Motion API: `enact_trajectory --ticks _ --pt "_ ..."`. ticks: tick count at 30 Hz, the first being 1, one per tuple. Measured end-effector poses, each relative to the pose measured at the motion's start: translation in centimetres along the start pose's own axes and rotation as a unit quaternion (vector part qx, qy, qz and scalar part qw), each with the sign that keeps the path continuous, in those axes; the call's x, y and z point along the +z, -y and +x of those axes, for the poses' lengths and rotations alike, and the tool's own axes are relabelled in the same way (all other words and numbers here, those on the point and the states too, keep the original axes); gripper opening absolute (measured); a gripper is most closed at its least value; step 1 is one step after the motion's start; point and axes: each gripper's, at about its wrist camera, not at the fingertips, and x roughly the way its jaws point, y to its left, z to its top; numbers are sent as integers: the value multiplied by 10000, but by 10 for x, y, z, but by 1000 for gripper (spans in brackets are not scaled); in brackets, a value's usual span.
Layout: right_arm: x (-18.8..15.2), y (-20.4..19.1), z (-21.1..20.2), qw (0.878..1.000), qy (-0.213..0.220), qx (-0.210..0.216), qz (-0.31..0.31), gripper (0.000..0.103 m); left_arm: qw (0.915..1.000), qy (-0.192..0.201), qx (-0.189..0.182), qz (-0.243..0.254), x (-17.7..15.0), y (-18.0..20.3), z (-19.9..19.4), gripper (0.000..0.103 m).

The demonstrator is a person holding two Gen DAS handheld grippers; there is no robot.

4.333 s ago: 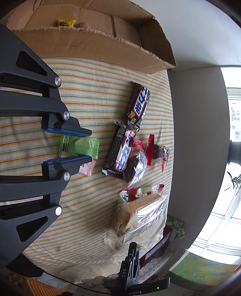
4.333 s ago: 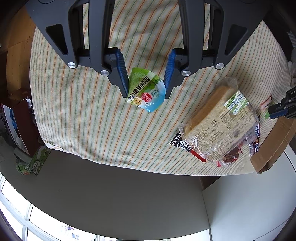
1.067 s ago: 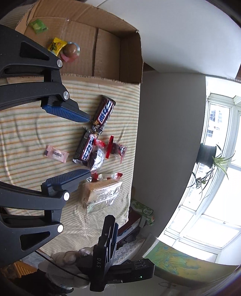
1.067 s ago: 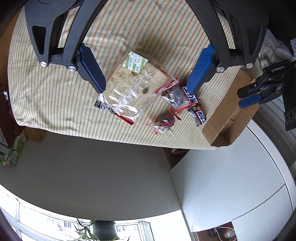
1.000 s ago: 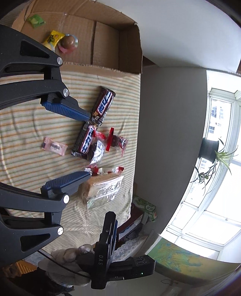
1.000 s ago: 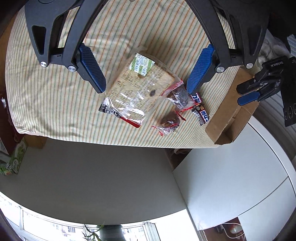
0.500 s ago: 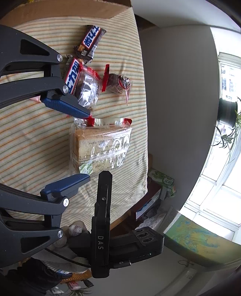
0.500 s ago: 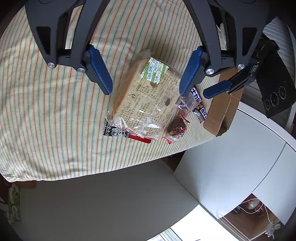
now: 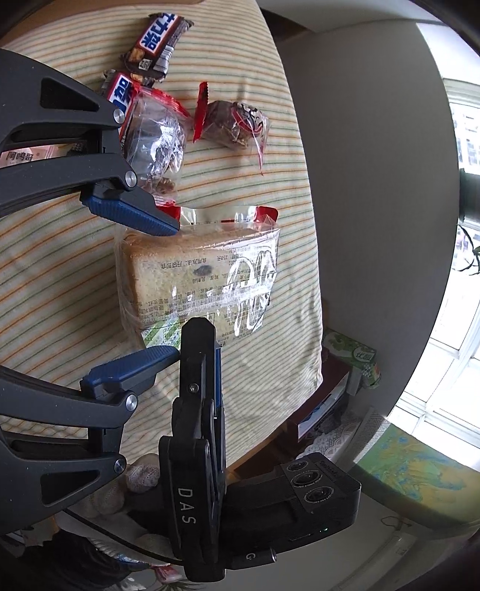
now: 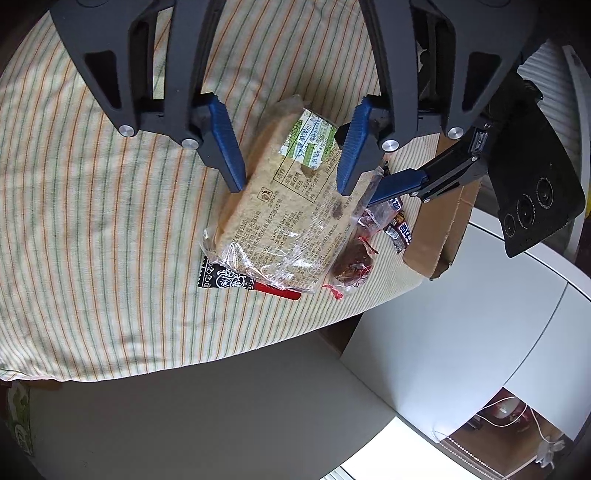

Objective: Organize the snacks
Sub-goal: 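Lift the bread loaf with the right tool and lower it into the box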

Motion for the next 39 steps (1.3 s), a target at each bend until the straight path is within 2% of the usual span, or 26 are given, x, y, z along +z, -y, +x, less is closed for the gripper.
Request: enact_trajectory --ticks 1,6,21,29,39 --pt "0 0 0 10000 -6 -18 -11 51 10000 -8 34 30 2 1 3 54" --pt "0 -4 3 9999 -20 -150 -48 46 9999 11 100 51 2 1 5 49" --pt "-8 -33 -8 9995 30 -235 -224 44 9994 314 110 135 -11 8 -35 48" --pt "-12 -78 -10 9985 75 -186 -511 44 9980 606 180 29 -24 2 -76 48" --pt "-15 -147 5 9945 18 13 -1046 44 9938 980 454 -252 -43 -28 -134 48"
